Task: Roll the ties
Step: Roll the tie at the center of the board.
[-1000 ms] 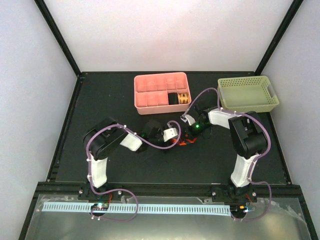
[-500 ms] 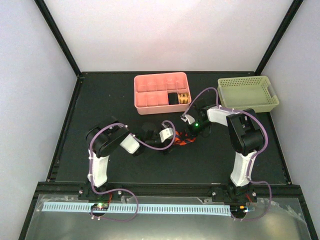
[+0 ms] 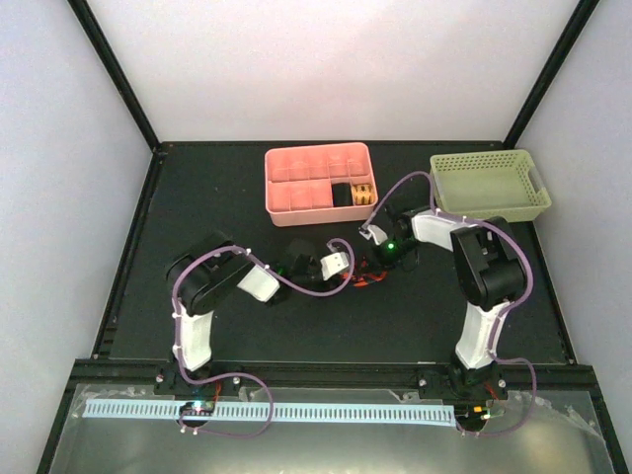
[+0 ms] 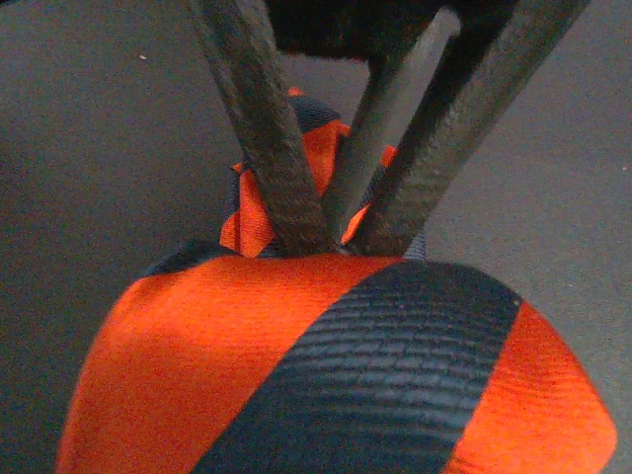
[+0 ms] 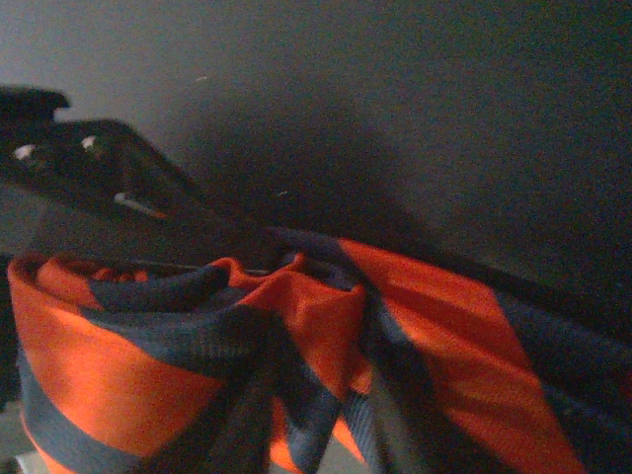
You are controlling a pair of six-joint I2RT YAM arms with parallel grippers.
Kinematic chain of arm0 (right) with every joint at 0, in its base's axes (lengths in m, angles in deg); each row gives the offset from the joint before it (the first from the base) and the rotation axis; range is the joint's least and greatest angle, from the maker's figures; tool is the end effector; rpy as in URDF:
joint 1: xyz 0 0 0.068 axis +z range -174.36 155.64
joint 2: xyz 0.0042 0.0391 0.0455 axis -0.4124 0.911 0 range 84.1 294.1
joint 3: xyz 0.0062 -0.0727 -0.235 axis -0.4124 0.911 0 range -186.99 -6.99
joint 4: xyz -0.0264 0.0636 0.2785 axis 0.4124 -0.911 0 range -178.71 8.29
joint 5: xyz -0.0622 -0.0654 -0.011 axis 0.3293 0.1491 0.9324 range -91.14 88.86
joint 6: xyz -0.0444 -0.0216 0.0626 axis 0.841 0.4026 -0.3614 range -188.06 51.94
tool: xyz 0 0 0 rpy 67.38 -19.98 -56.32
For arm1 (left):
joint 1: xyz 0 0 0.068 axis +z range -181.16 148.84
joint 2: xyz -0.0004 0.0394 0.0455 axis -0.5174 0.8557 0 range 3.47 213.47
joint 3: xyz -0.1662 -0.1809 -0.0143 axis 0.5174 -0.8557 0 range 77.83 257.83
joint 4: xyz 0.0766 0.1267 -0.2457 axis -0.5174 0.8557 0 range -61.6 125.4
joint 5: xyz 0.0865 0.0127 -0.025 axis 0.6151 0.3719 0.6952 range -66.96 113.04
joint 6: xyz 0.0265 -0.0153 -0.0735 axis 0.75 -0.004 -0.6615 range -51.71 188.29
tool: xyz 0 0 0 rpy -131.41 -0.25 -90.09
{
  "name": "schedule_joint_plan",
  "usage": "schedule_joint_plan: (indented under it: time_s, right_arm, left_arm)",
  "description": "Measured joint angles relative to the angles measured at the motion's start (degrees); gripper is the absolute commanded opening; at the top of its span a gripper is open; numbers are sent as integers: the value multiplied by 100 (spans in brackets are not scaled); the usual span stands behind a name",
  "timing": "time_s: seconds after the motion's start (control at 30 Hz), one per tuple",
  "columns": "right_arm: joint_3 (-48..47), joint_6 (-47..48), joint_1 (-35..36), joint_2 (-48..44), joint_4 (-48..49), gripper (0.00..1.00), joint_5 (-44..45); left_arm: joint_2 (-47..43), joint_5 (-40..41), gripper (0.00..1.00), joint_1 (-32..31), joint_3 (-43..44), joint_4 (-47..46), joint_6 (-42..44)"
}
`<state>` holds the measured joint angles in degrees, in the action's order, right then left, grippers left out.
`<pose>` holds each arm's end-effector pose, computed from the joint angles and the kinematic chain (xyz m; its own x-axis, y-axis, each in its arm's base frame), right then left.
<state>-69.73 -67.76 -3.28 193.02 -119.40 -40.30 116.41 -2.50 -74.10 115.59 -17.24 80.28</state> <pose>0.3033 0.1633 0.0558 -0.9260 -0.3612 -0.1099 -0.3465 0.6974 0.6274 0.2419 -0.2655 0.0166 -0.1684 0.4127 -0.8952 0.9449 0.3263 -0.0273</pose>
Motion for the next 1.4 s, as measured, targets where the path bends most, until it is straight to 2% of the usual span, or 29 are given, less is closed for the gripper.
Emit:
schedule_joint_plan:
  time_s: [0.07,0.17,0.47,0.57,0.67,0.73,0.77,0.87,1.03,1.17,1.4]
  right_arm:
    - [0,109,-72,-127,-57,58,48]
    - [37,149,-238,-291,-94,58,136]
    - [299,63,-278,-890,48,59,-337]
    - [299,20,-170,-861,85,49,-452]
    - [308,28,-92,-734,94,19,-496]
    - [326,33,-79,-662,98,4,-505]
    - [339,72,-81,-658,114,2,-492]
    - [367,59,-94,-658,131,2,-431]
    - [420,87,-188,-660,136,2,-221]
    - [455,85,-313,-660,131,2,22]
    - [470,42,-350,-649,153,2,372]
  left_arm:
    - [-184,173,41,-63,140,581,190]
    - [-326,380,42,-125,289,1139,409]
    - [-378,595,42,-216,645,1895,697]
    - [-378,597,42,-216,688,1985,734]
    - [-378,597,44,-216,706,2028,741]
    - [-378,603,49,-216,708,2037,748]
    - [-378,608,53,-216,708,2039,748]
    - [-378,625,72,-214,708,2031,748]
    - [-420,557,87,-146,619,1982,632]
    - [-518,345,92,-120,404,1794,544]
    - [-448,-50,91,-120,422,1145,284]
